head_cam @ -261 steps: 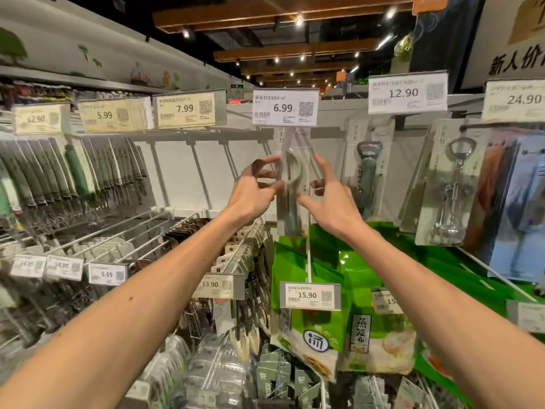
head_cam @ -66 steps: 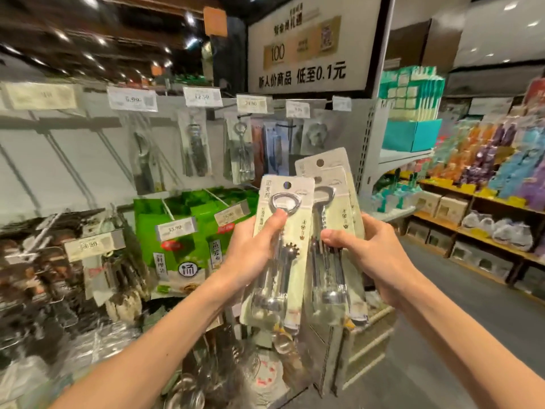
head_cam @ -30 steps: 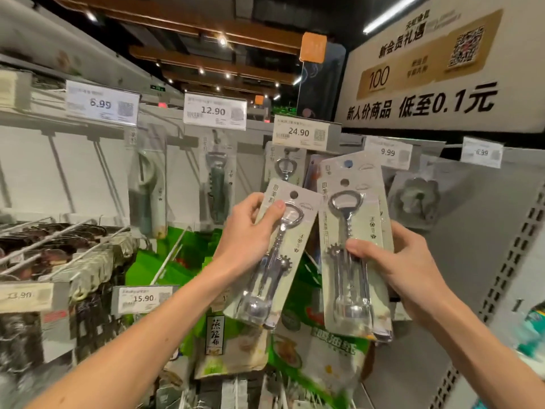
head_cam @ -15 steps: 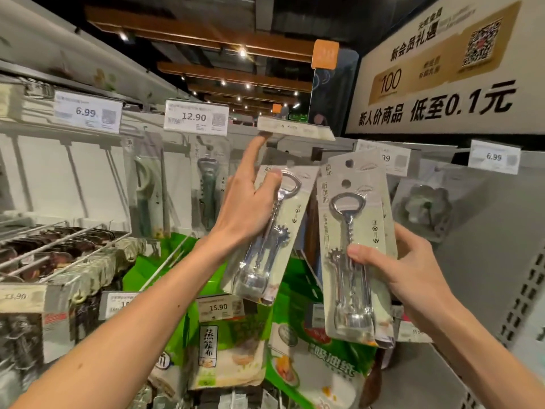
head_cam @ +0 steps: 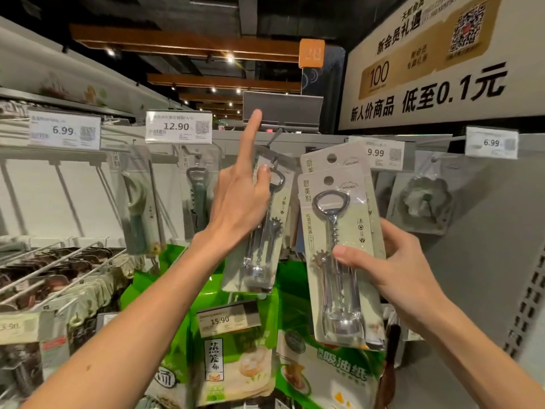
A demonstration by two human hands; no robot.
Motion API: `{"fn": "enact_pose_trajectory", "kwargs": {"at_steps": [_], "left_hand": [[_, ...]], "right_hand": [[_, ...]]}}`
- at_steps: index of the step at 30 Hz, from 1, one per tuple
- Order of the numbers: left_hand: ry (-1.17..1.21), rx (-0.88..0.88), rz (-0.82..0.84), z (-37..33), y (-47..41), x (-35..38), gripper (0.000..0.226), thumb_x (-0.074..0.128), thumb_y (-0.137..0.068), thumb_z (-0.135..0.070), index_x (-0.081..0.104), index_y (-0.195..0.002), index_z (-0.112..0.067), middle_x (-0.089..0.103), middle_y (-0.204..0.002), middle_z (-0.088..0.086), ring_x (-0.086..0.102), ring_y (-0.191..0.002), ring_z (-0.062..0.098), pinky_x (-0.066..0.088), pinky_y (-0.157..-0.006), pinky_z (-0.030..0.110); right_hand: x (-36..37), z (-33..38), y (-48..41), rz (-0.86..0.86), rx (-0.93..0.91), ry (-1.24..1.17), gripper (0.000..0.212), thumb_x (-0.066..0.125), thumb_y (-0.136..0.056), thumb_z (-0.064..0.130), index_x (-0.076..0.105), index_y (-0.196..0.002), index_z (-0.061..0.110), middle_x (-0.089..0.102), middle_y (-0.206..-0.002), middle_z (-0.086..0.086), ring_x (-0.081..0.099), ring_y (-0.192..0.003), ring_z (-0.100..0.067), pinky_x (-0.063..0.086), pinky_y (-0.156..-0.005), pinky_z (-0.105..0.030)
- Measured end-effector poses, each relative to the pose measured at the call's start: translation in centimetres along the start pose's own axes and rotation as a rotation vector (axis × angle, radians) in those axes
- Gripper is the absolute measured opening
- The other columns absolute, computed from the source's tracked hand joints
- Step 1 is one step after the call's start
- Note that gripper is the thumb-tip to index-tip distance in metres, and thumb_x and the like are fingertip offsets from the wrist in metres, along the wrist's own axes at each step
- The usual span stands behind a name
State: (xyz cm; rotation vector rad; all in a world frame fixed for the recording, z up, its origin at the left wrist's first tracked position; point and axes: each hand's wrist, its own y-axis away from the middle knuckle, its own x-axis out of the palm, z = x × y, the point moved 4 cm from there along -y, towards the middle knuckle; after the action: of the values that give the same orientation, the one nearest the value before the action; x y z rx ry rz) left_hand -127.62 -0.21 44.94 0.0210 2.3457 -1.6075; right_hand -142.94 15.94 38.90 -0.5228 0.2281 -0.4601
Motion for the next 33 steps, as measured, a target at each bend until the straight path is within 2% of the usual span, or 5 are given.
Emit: {"fn": "enact_pose_trajectory", "kwargs": {"at_steps": [6,14,23,27,33], "left_hand": [[-0.057,0.077,0.017,1.7,-0.6,1.1,0.091,0.056,-0.093,-0.003,-0.007,-0.15,-0.035,0.04,-0.062,-0.012,0.041,-0.046,0.005,0.036,-0.047,0.014],[-0.177,0.129,0.032,2.9,-1.2,2.0,0.123,0.065,-0.092,-0.009,-0.039,-0.13,-0.062,0.051,-0.079,0.004,0.047,-0.053,0.009,0.044,-0.051,0.023],[-0.167,0.117,-0.003,-0.1,2.2,-2.5,0.055,0.053,-0.099,-0.027,0.032,-0.15,-0.027,0.065,-0.094,-0.002,0.06,-0.065,0.012,0.055,-0.061,0.032],[0.273,-0.163,0.144,-1.6,6.3,-3.8,0.018,0.064,-0.095,-0.027,0.056,-0.111,-0.029,0.066,-0.084,-0.005,0.067,-0.076,0.011,0.059,-0.069,0.036],[0.719,-0.791,0.278,-1.1,9.2,-2.0,0.048,0.066,-0.081,-0.053,0.058,-0.118,-0.023,0.073,-0.098,0.001,0.068,-0.088,0.017,0.055,-0.072,0.035]], "right_hand": [[0.8,-0.1,-0.2,-0.006,-0.013,0.004,0.034,0.08,-0.068,0.012,0.069,-0.099,0.023,0.077,-0.091,0.009,0.073,-0.081,-0.007,0.058,-0.067,-0.021],[1.4,-0.2,0.0,-0.012,0.001,0.009,0.035,0.08,-0.069,0.012,0.07,-0.101,0.021,0.077,-0.093,0.008,0.073,-0.083,-0.008,0.058,-0.068,-0.021],[1.3,-0.4,1.1,-0.01,0.018,-0.031,0.042,0.078,-0.063,0.018,0.07,-0.104,0.019,0.077,-0.097,0.001,0.074,-0.088,-0.016,0.061,-0.075,-0.031],[2.1,-0.8,1.4,0.013,0.035,-0.044,0.043,0.078,-0.063,0.017,0.07,-0.106,0.015,0.077,-0.097,-0.001,0.074,-0.088,-0.018,0.061,-0.073,-0.03],[5.1,-1.8,1.6,0.057,0.044,-0.028,0.046,0.083,-0.063,0.019,0.069,-0.106,0.017,0.077,-0.098,-0.001,0.074,-0.09,-0.02,0.06,-0.076,-0.035]]}}
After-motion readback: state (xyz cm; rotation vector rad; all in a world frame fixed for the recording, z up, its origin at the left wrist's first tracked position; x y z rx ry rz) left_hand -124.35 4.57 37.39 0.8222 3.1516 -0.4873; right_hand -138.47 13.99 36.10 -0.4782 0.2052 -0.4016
